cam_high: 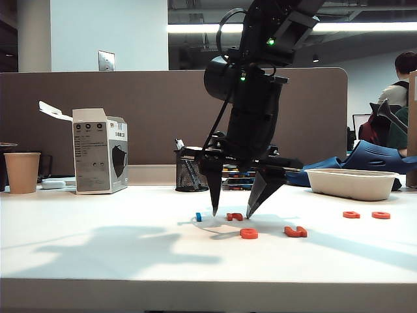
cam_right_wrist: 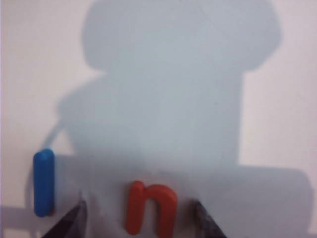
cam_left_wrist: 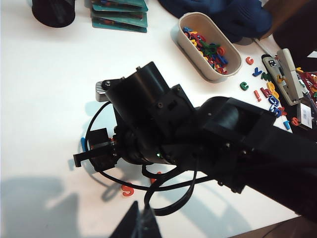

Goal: Select the appropriate letters from the row of letter magnets placed on the table to arrange into the word "sun".

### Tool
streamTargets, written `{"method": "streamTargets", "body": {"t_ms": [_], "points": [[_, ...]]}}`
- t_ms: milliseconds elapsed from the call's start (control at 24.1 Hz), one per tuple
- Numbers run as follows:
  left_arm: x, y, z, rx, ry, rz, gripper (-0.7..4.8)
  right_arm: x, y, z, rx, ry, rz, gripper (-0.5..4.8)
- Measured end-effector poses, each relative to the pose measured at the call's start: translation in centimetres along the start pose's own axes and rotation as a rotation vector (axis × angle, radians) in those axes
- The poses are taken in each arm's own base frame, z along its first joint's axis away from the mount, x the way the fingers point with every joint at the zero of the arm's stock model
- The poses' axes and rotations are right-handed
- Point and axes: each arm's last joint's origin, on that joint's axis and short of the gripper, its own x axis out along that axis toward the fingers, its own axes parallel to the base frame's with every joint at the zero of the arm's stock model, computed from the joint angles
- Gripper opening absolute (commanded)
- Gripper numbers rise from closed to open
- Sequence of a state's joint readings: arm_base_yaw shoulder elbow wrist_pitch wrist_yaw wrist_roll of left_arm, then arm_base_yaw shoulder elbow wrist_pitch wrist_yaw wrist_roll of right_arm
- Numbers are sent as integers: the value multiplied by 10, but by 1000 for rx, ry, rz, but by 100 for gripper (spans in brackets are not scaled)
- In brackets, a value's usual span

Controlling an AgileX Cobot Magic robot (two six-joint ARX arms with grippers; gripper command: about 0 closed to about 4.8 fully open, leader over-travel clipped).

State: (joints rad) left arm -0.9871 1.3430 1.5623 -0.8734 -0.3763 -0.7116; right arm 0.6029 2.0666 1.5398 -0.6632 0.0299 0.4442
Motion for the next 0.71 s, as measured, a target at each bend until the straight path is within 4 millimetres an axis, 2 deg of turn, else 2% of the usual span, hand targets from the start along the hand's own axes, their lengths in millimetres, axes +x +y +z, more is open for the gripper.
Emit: {"method": "streamTargets", "body": {"t_ms": [208, 540, 664, 706], "points": [[0, 0, 0, 0, 0, 0, -5, 0, 0, -1, -1, 6, -3, 251], [0, 0, 0, 0, 0, 0, -5, 2, 0, 0, 2, 12, -10, 247], [0, 0, 0, 0, 0, 1, -5, 3, 1, 0, 0, 13, -13, 177], [0, 0, 0, 0, -1, 0, -5, 4, 0, 0, 0, 11, -22, 175]]}}
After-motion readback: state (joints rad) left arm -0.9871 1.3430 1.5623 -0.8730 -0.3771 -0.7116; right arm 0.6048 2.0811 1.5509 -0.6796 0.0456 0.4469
